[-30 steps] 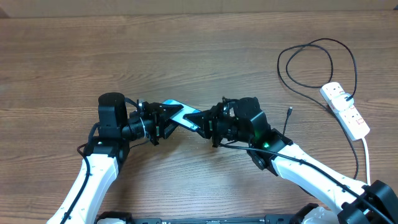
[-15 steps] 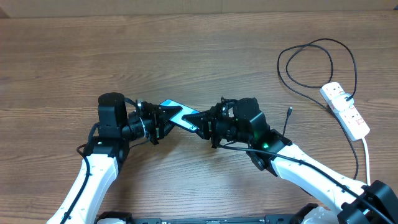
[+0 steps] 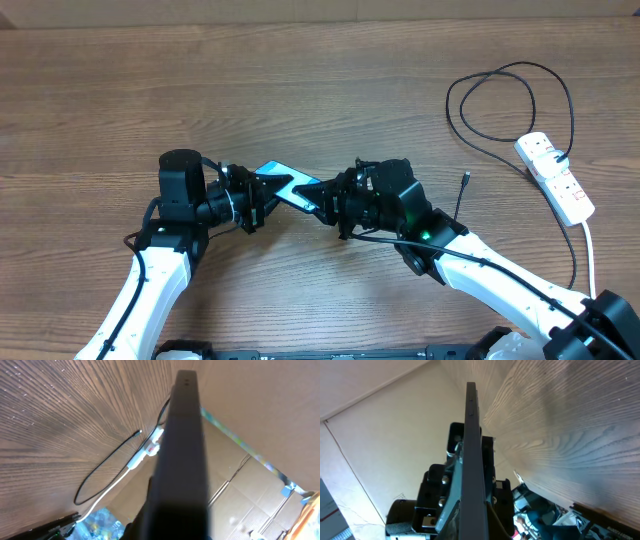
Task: Plug charger to phone and switch on socket
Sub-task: 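Hold the phone with both grippers and adjust the right gripper's grip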
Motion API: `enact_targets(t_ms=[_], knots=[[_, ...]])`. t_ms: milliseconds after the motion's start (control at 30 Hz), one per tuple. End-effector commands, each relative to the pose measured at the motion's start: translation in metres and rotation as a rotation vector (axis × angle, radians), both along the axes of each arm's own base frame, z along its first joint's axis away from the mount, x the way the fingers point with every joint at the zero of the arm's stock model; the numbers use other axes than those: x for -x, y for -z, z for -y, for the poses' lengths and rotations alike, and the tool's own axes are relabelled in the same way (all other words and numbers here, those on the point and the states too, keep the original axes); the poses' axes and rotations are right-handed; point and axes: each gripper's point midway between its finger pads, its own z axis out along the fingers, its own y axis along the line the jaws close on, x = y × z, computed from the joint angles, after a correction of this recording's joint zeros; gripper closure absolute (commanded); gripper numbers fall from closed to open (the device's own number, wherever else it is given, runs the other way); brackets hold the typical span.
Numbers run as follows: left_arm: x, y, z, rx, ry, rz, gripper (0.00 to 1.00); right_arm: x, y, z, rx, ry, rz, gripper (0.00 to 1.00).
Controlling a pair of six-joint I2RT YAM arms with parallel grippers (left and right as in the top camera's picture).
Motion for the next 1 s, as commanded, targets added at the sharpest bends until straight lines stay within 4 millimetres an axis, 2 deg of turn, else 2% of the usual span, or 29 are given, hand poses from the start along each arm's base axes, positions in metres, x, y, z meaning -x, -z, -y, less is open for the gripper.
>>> enact_targets(t_ms=[0,100,167,200,233,333,500,600,733,833,967], knots=[[0.001,-0.004,0.004,0.020,0.014,-0.004,0.96,-0.002,-0.008,0.000,0.003,0.008,0.035,0.96],[0.001,-0.004,0.004,0.019,0.014,-0.002,0.96,-0.002,-0.007,0.000,0.004,0.007,0.034,0.96],[0.001,-0.003,0.004,0.010,0.016,0.010,0.96,-0.002,-0.007,0.000,0.008,0.005,0.037,0.78],[0.000,-0.003,0.003,-0.001,0.016,0.021,0.96,-0.001,-0.004,0.000,0.016,0.005,0.029,0.63],[-0.001,-0.002,0.002,-0.014,0.016,0.037,0.96,0.000,0.000,0.001,0.028,0.005,0.014,0.53],[-0.003,-0.001,0.000,-0.048,0.026,0.084,0.96,0.005,0.013,0.005,0.069,0.004,-0.038,0.29],[-0.007,0.002,-0.003,-0.108,0.039,0.156,0.96,0.015,0.037,0.014,0.146,0.002,-0.130,0.20],[-0.006,0.008,-0.004,-0.137,0.076,0.199,0.96,0.017,0.051,0.022,0.222,0.003,-0.118,0.14],[-0.002,0.019,-0.003,-0.103,0.159,0.209,0.96,0.010,0.066,0.037,0.386,-0.035,0.066,0.00],[0.003,0.021,0.000,-0.006,0.242,0.223,0.96,0.000,0.070,0.046,0.517,-0.099,0.288,0.00],[0.011,0.006,0.008,0.177,0.397,0.336,0.96,-0.011,0.072,0.057,0.695,-0.201,0.553,0.00]])
